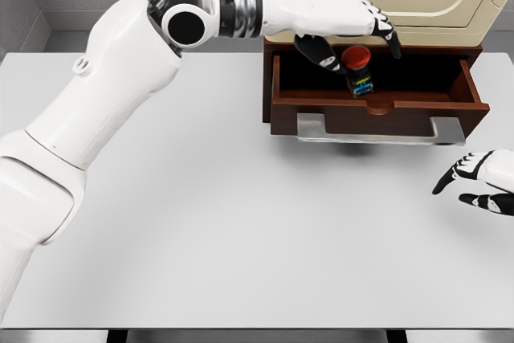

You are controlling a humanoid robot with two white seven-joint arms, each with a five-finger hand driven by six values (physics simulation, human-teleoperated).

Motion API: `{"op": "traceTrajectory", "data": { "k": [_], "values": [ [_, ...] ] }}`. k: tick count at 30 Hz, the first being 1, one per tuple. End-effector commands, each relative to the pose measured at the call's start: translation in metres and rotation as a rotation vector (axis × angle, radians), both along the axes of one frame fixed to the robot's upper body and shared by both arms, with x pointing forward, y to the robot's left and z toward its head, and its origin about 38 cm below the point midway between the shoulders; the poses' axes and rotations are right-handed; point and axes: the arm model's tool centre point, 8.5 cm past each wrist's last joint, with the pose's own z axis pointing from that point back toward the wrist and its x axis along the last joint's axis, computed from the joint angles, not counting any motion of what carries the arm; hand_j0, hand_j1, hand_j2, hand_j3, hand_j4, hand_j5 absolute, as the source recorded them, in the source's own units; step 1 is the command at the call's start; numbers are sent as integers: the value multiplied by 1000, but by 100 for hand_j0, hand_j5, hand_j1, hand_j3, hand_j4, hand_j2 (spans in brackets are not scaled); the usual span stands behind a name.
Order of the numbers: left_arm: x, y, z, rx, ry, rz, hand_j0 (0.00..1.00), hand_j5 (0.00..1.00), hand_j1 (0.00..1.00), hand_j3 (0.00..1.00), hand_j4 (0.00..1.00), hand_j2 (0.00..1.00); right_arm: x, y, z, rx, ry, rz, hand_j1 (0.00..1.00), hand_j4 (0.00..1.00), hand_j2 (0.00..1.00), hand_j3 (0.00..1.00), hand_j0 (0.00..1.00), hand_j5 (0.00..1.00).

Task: Put the switch into the drawer with left arm, and close the drawer with right arm

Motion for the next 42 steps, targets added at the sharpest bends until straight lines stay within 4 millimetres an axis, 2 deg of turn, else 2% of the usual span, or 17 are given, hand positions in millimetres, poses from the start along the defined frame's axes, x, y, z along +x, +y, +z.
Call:
{"op": "traceTrajectory", "data": {
  "k": [1,4,8,11,13,14,16,18,19,20,21,23,25,27,29,35,42],
  "values": [
    [2,4,3,-15,4,9,96,96,96,96,96,96,0,0,1,6,1,-1,58,58,58,58,58,58],
    [1,7,7,-25,1,7,100,100,100,100,100,100,0,0,1,6,2,-2,58,58,58,58,58,58],
    [2,12,9,-29,-3,14,100,100,100,100,100,100,0,0,1,6,2,-2,58,58,58,58,58,58],
    [-13,-15,16,-48,-18,-50,100,100,100,100,100,100,0,0,1,5,2,-2,58,58,58,58,58,58],
    [-27,-18,28,-66,-57,-97,100,100,100,100,100,100,0,0,1,5,1,-1,58,58,58,58,58,58],
    [-36,-10,38,-118,-38,-133,100,100,100,100,100,100,0,0,1,5,2,-2,59,59,59,59,59,59],
    [-49,31,55,-185,-3,-175,100,100,100,100,100,100,0,0,1,5,1,-1,59,59,59,59,59,59],
    [-99,97,85,-148,42,-288,100,100,100,100,100,100,0,0,1,8,1,-1,59,59,59,59,59,59],
    [-123,111,86,-125,130,-343,100,100,100,100,100,100,0,0,1,6,1,-1,59,59,59,59,59,59],
    [-137,121,94,-123,205,-372,100,100,100,100,100,100,0,0,1,8,2,-2,59,59,59,59,59,59],
    [-138,121,101,-109,192,-371,100,100,100,100,100,100,0,0,1,5,2,-2,59,59,59,59,59,59],
    [-138,120,90,-147,334,-391,100,100,100,100,100,100,0,0,1,8,2,-2,59,59,59,59,59,59],
    [-116,116,77,-123,602,-169,100,100,100,100,100,100,0,0,1,6,2,-2,59,59,59,59,59,59],
    [-105,115,78,-101,854,-2,100,100,100,100,100,100,0,0,0,5,3,-1,59,59,59,59,59,59],
    [-99,106,79,-115,975,11,100,100,100,100,100,100,0,0,1,6,3,-1,59,59,59,59,59,59],
    [-101,111,63,-16,1143,162,100,100,100,100,100,100,-1,0,-1,6,8,-3,59,59,59,59,59,59],
    [-82,110,59,-186,1167,356,100,100,100,100,100,100,-1,0,-2,8,9,-2,59,59,59,59,59,59]
  ]
}}
